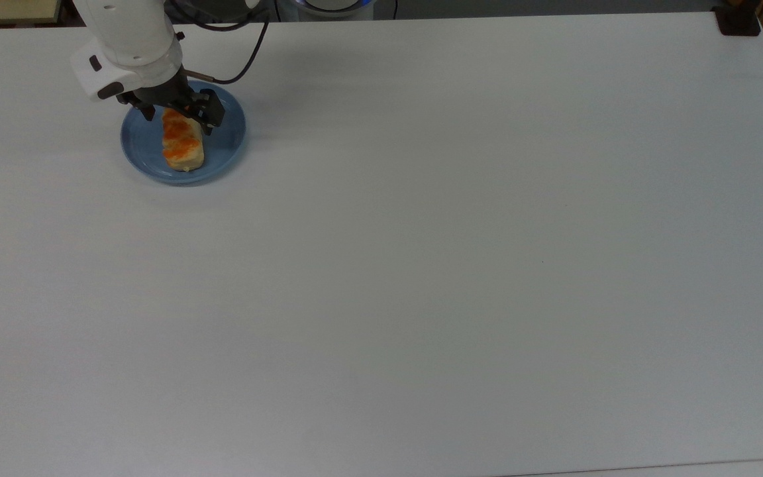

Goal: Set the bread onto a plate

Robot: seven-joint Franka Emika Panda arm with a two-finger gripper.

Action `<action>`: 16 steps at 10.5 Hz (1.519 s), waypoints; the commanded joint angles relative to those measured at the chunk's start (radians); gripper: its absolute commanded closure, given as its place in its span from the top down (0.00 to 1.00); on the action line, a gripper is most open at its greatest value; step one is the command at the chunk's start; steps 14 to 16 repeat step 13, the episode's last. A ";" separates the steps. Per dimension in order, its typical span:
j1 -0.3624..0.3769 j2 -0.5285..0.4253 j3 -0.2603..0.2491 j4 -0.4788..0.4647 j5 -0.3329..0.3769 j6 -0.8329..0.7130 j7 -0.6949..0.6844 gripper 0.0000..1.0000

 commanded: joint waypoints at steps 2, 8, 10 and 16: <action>0.002 -0.071 0.046 0.133 -0.002 -0.155 0.066 1.00; -0.127 -0.071 0.430 0.368 -0.019 -0.345 0.251 1.00; -0.130 -0.071 0.459 0.406 -0.042 -0.426 0.208 1.00; -0.125 -0.083 0.458 0.437 -0.032 -0.455 0.128 1.00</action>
